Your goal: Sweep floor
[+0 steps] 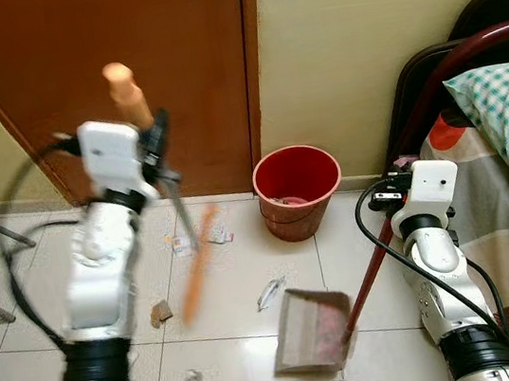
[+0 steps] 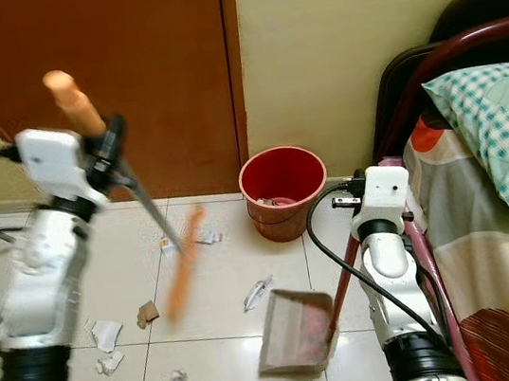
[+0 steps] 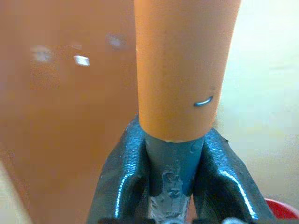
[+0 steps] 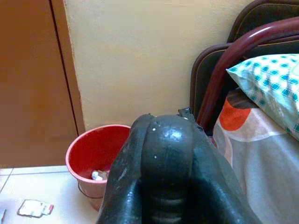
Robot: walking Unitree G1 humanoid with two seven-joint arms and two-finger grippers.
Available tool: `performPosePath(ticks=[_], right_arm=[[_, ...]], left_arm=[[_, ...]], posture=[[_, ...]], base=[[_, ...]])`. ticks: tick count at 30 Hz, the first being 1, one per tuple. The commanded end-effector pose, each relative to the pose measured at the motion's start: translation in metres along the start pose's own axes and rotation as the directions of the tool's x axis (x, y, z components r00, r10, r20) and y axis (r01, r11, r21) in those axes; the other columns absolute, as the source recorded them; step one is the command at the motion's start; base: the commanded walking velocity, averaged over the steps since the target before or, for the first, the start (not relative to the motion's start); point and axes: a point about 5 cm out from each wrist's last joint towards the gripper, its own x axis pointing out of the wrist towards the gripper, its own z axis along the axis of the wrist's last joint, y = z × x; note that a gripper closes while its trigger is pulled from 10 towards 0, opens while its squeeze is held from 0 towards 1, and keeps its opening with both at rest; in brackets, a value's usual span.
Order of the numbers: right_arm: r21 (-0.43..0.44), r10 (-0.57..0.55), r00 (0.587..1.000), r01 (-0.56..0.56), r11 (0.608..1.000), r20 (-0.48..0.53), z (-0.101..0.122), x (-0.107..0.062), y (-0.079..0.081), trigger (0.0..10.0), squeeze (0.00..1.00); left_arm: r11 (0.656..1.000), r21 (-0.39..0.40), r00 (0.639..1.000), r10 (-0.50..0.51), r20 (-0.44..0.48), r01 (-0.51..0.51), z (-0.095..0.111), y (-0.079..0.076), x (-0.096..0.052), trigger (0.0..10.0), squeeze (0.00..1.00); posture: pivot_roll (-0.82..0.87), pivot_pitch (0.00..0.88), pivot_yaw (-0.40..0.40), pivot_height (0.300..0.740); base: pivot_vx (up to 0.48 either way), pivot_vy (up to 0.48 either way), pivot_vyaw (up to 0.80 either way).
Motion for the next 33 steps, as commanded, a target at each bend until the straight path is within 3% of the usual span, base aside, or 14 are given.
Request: performPosePath(ticks=[1, 6, 11, 13, 21, 28, 33], right_arm=[[0.0, -0.001, 1.0, 0.001, 1.0, 0.014, 0.003, 0.003, 0.0, 10.0, 0.0], [-0.004, 0.003, 1.0, -0.003, 1.0, 0.013, 0.003, 0.004, 0.002, 10.0, 0.0], [-0.007, 0.001, 1.0, -0.001, 1.0, 0.014, 0.004, 0.005, 0.0, 10.0, 0.0], [-0.006, 0.0, 1.0, 0.0, 1.0, 0.014, 0.004, 0.006, 0.0, 10.0, 0.0], [-0.006, -0.002, 1.0, 0.002, 1.0, 0.021, 0.007, 0.007, 0.003, 10.0, 0.0], [-0.008, 0.004, 1.0, -0.004, 1.0, 0.014, 0.007, 0.008, 0.008, 10.0, 0.0], [-0.033, 0.031, 0.999, -0.032, 0.999, -0.029, 0.005, 0.013, 0.017, 10.0, 0.0]], left_arm=[[0.999, 0.047, 0.999, 0.019, 0.032, -0.021, 0.01, 0.013, 0.0, 10.0, 0.0], [0.999, 0.049, 0.997, 0.022, -0.07, -0.019, -0.012, 0.02, -0.02, 10.0, 0.0], [1.0, -0.007, 0.989, -0.023, -0.144, 0.023, -0.025, 0.0, -0.045, 10.0, 0.0], [0.997, -0.069, 0.985, -0.035, -0.17, 0.024, -0.028, -0.012, -0.053, 10.0, 0.0], [0.988, -0.135, 0.976, -0.1, -0.191, 0.075, -0.034, -0.038, -0.055, 10.0, 0.0], [0.982, -0.172, 0.96, -0.117, -0.255, 0.074, -0.051, -0.049, -0.06, 10.0, 0.0], [0.967, -0.225, 0.958, -0.17, -0.232, 0.117, -0.055, -0.074, -0.049, 10.0, 0.0]], posture=[[0.08, 0.07, -0.024, 0.74], [0.08, 0.076, -0.024, 0.74], [0.09, 0.096, -0.029, 0.74], [0.09, 0.1, -0.032, 0.74], [0.07, 0.115, -0.029, 0.74], [0.06, 0.122, -0.026, 0.74], [0.05, 0.128, -0.033, 0.74]], base=[[0.0, 0.0, 0.0], [0.0, 0.0, 0.0], [0.0, 0.0, 0.0], [0.0, 0.0, 0.0], [0.0, 0.0, 0.0], [0.0, 0.0, 0.0], [0.0, 0.0, 0.0]])
